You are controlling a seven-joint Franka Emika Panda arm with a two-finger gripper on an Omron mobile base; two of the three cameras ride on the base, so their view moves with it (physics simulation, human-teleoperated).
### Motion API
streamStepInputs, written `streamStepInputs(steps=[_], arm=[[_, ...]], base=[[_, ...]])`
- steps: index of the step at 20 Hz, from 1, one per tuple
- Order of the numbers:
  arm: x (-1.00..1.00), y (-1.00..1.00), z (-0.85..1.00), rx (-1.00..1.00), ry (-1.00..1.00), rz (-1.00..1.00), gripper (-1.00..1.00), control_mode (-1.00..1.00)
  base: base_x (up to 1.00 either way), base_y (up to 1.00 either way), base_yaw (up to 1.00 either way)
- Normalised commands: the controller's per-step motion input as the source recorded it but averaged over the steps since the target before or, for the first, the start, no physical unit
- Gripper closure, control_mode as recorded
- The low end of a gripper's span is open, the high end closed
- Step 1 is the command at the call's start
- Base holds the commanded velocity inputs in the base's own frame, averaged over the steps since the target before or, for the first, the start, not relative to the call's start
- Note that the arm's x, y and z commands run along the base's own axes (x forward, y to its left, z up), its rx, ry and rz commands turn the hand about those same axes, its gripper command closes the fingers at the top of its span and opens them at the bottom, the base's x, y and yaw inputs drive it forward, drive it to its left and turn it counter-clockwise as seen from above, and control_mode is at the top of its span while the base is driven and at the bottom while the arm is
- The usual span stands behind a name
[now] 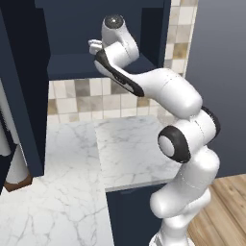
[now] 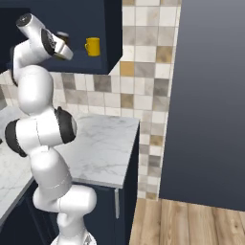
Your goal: Take the cinnamon bottle from the cabinet and place it on the dining table, next to the plate with the cupcake. Then take the chocolate from the dining counter and place it on the cupcake plate.
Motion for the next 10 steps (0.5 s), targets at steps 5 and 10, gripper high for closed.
streamStepInputs(steps=[5,10], arm=[[-0.94,-0.05,-0.02,0.18,-0.04,0.19,1.0,-1.0],[-0.85,-0.23,-0.01,0.06,-0.05,0.33,1.0,-1.0]], base=[[0.0,0.0,0.0],[0.0,0.0,0.0]])
